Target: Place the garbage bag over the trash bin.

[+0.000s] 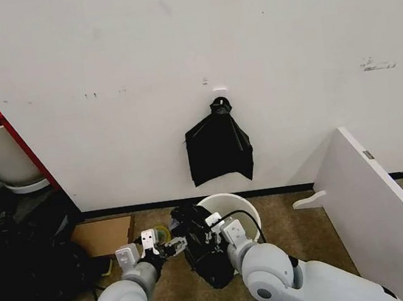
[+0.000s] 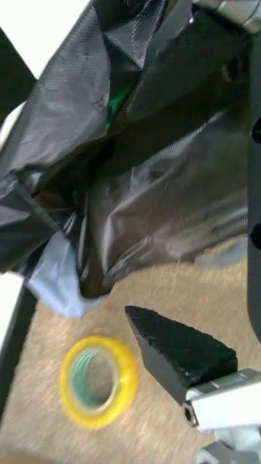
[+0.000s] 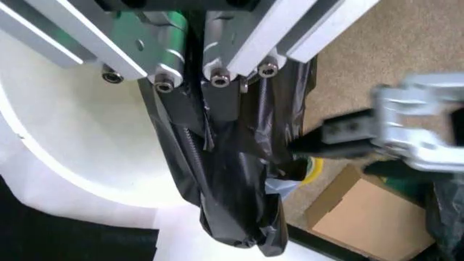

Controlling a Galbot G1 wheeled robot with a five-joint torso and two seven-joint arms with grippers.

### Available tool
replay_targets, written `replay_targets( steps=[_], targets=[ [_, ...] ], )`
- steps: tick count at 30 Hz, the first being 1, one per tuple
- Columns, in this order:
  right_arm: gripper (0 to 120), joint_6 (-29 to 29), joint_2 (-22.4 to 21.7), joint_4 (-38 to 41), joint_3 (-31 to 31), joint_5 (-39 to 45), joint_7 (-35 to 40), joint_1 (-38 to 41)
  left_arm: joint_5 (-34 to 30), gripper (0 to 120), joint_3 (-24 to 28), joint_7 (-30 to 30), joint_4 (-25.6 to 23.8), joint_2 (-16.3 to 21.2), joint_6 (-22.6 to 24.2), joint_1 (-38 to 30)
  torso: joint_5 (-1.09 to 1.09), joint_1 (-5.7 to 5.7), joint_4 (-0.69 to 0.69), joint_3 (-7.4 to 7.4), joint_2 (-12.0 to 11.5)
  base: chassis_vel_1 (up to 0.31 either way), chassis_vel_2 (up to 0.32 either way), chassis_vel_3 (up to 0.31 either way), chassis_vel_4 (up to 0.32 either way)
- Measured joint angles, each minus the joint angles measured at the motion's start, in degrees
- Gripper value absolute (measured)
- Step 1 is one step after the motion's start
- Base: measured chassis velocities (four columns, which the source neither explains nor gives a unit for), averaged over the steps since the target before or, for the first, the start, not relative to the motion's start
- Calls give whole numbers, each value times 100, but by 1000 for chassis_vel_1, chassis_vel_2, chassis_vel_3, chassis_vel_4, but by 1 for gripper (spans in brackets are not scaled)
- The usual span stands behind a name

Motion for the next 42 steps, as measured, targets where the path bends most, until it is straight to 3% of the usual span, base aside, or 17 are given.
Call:
replay_targets(
  steps=[7,16,28,42],
  targets=[
    [0,0,-33,61,37,29,-6,-71,-360,98,322,-458,250,-333,198,-351,1,0,-1,0,0,0,0,0,0],
    [0,-7,-34,94,58,74,10,-116,-463,98,469,-710,416,-487,315,-624,2,0,-1,0,0,0,0,0,0],
    [0,-29,-19,129,63,154,133,-138,-1057,97,755,-1528,842,-835,511,-1340,1,0,-1,0,0,0,0,0,0],
    [0,-52,-55,150,208,222,147,-297,-1214,96,922,-1963,1238,-1206,845,-1675,1,0,0,0,0,0,0,0,0]
  ],
)
